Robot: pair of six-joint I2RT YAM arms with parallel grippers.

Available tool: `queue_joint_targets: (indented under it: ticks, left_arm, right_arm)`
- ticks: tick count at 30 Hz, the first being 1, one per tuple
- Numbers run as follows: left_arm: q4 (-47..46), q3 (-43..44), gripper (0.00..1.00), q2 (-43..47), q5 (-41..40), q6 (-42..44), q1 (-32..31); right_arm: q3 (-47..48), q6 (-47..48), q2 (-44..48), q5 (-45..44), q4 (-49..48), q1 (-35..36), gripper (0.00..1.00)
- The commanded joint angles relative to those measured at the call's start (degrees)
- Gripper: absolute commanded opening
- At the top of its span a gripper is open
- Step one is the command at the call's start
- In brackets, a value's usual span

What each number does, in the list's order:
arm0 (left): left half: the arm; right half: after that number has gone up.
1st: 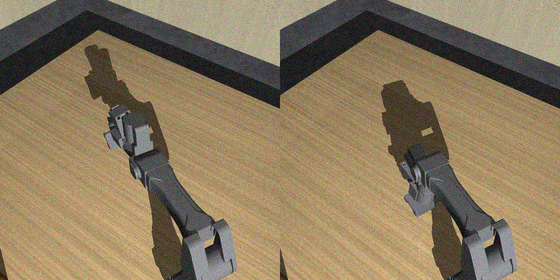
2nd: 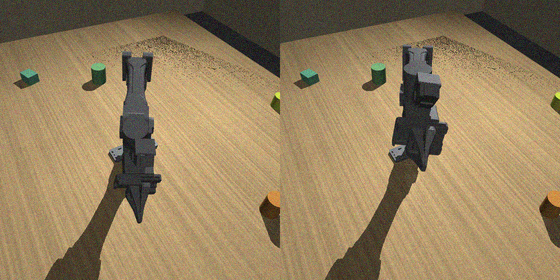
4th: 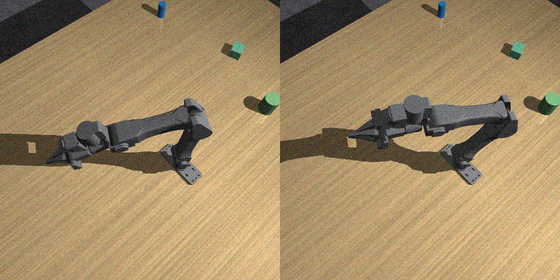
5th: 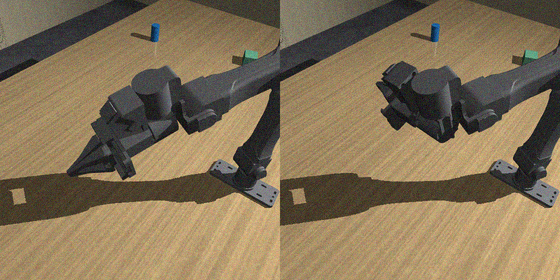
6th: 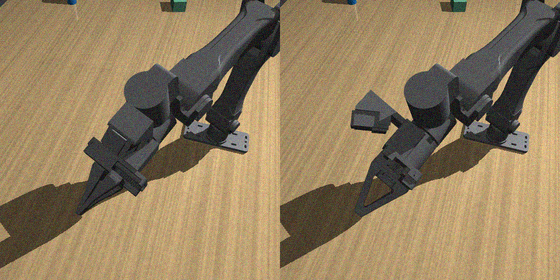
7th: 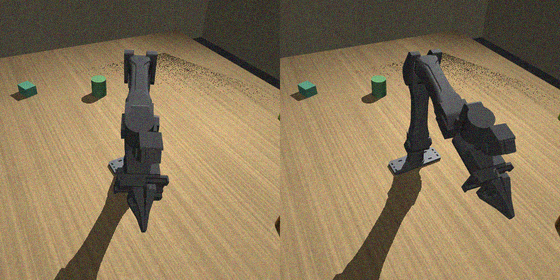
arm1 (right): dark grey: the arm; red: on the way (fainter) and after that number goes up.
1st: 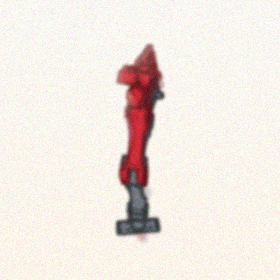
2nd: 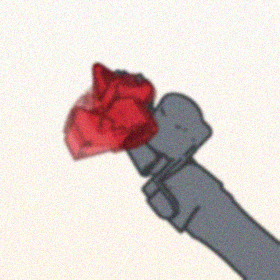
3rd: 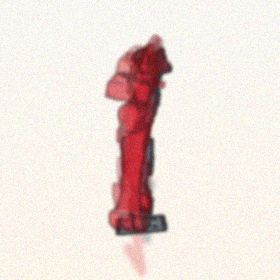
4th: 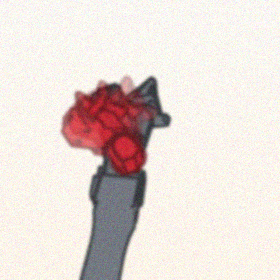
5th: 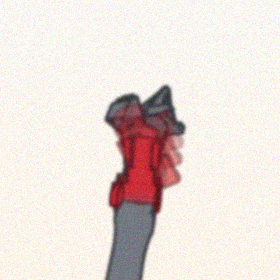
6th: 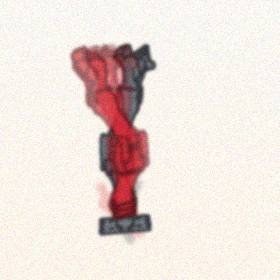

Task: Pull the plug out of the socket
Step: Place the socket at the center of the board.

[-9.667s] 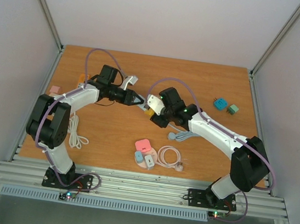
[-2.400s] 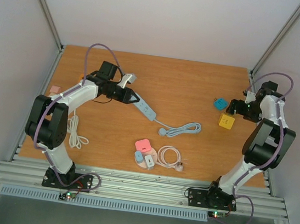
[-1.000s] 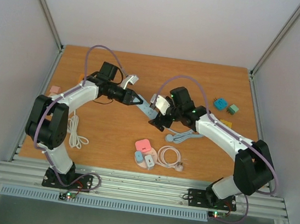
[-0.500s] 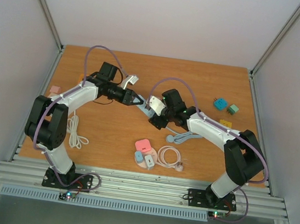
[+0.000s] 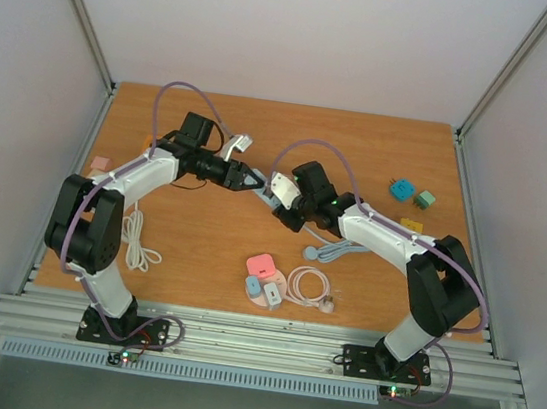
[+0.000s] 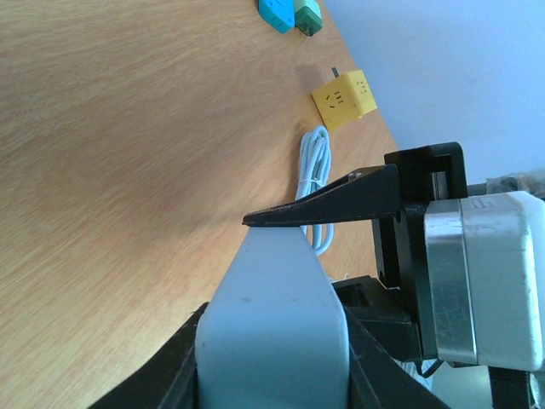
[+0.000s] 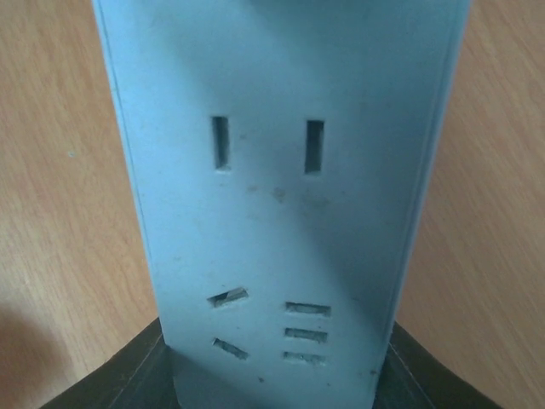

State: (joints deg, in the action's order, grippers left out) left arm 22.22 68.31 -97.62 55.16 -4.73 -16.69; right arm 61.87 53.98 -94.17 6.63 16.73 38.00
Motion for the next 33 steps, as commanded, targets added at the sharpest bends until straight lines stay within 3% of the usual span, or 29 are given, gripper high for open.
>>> queue_joint_targets:
  ticks: [1, 6, 19, 33]
  left_arm:
    - [-0.87, 0.11, 0.62, 3.06, 1.63, 0.62, 0.35]
    - [-1.68, -0.44, 0.98, 4.32, -0.69, 0.06, 1.51]
    - [-1.79, -0.79, 0.99, 3.67, -2.8, 0.0, 1.75]
    - [-1.91, -0.84, 0.99, 3.36, -3.2, 0.23, 1.74]
  right_arm:
    - [3.34, -3.3, -0.96, -2.54, -0.18, -0.9, 0.32]
    - [7.09, -7.48, -3.56, -2.32, 3.34, -4.38, 0.3]
    - [25.58, -19.3, -19.64, -4.54, 15.73, -20.18, 0.29]
    - [39.55, -20.18, -32.87, -10.35, 24.43, -31.22, 0.32]
